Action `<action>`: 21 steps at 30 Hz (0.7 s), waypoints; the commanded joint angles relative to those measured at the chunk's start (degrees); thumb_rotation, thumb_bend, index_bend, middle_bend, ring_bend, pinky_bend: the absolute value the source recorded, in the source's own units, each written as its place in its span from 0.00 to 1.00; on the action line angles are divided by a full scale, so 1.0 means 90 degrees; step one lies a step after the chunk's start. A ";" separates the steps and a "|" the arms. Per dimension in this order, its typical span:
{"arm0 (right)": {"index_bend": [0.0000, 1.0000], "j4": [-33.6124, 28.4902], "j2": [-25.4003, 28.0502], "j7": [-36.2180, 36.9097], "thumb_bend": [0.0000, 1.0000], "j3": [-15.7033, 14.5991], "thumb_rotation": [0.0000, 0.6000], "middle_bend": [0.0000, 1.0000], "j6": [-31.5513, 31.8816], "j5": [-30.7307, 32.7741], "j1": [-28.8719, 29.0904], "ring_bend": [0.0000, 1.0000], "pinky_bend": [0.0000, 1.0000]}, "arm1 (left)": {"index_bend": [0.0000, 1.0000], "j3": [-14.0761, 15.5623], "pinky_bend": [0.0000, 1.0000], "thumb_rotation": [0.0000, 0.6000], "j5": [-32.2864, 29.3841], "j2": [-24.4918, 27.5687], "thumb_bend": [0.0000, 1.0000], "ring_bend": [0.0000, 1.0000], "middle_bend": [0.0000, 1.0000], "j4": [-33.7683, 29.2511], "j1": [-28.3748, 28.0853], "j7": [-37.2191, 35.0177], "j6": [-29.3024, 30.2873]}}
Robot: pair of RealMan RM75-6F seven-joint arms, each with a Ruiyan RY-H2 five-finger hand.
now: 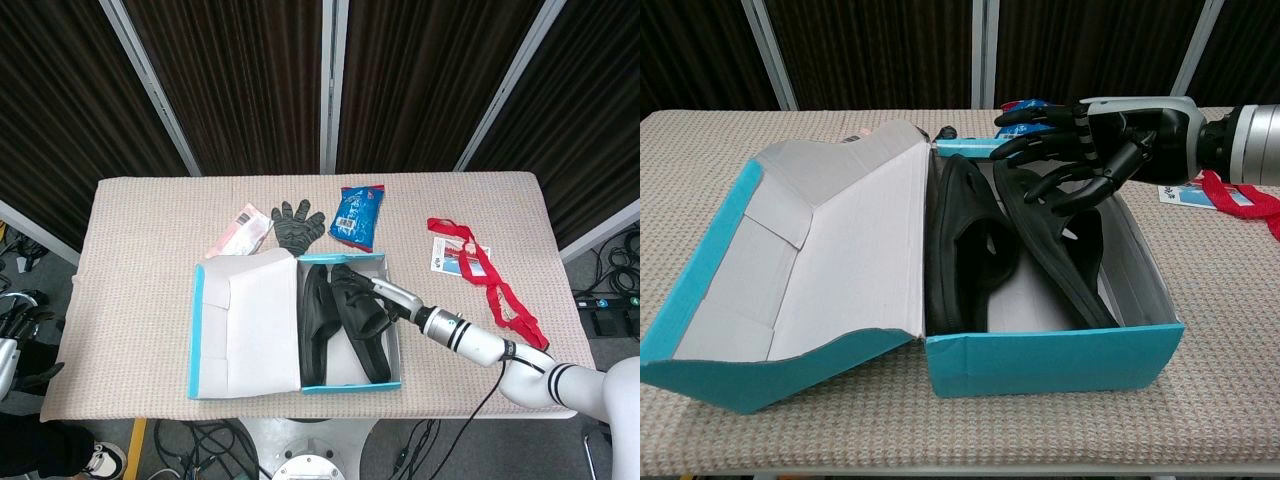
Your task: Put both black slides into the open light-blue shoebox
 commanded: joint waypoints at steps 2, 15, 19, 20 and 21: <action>0.00 -0.0108 0.0216 0.0092 0.00 0.0070 1.00 0.11 0.0484 -0.0036 -0.0110 0.01 0.24 | 0.23 -0.0005 0.15 1.00 0.0006 0.0023 0.14 0.09 0.17 -0.0055 0.0002 0.0045 0.0027; 0.00 -0.0945 0.1613 -0.4420 0.00 0.0223 1.00 0.13 0.2773 0.0824 -0.2075 0.02 0.23 | 0.23 -0.0101 0.15 1.00 0.0078 0.0186 0.14 0.09 0.17 -0.0515 -0.0043 0.0457 0.0268; 0.00 -0.1322 0.1708 -0.6934 0.00 -0.0014 1.00 0.12 0.3246 0.1477 -0.3065 0.01 0.19 | 0.23 -0.0161 0.15 1.00 0.0074 0.0259 0.14 0.09 0.17 -0.0680 -0.0057 0.0726 0.0356; 0.00 -0.1434 0.1771 -0.7339 0.00 -0.0145 1.00 0.11 0.3318 0.1574 -0.3318 0.00 0.17 | 0.23 -0.0174 0.15 1.00 0.0068 0.0278 0.14 0.09 0.17 -0.0731 -0.0062 0.0808 0.0365; 0.00 -0.1498 0.1809 -0.7596 0.00 -0.0241 1.00 0.09 0.3353 0.1648 -0.3498 0.00 0.15 | 0.23 -0.0182 0.15 1.00 0.0065 0.0292 0.14 0.09 0.17 -0.0768 -0.0067 0.0863 0.0369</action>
